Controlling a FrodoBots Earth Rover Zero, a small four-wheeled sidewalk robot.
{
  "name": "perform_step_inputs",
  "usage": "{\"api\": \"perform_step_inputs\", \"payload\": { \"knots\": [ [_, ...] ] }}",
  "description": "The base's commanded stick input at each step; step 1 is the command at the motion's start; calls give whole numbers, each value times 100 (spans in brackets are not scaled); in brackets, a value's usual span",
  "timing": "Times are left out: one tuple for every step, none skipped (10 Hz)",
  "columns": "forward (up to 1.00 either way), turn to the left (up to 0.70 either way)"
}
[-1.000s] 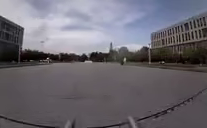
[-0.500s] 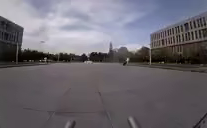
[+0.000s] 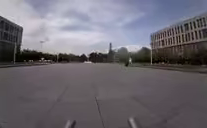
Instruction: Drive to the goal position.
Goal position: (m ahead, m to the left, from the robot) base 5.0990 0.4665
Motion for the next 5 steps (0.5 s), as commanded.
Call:
{"api": "perform_step_inputs", "payload": {
  "knots": [
    [100, 0],
    [100, 0],
    [100, 0],
    [100, 0],
    [100, 0]
  ]
}}
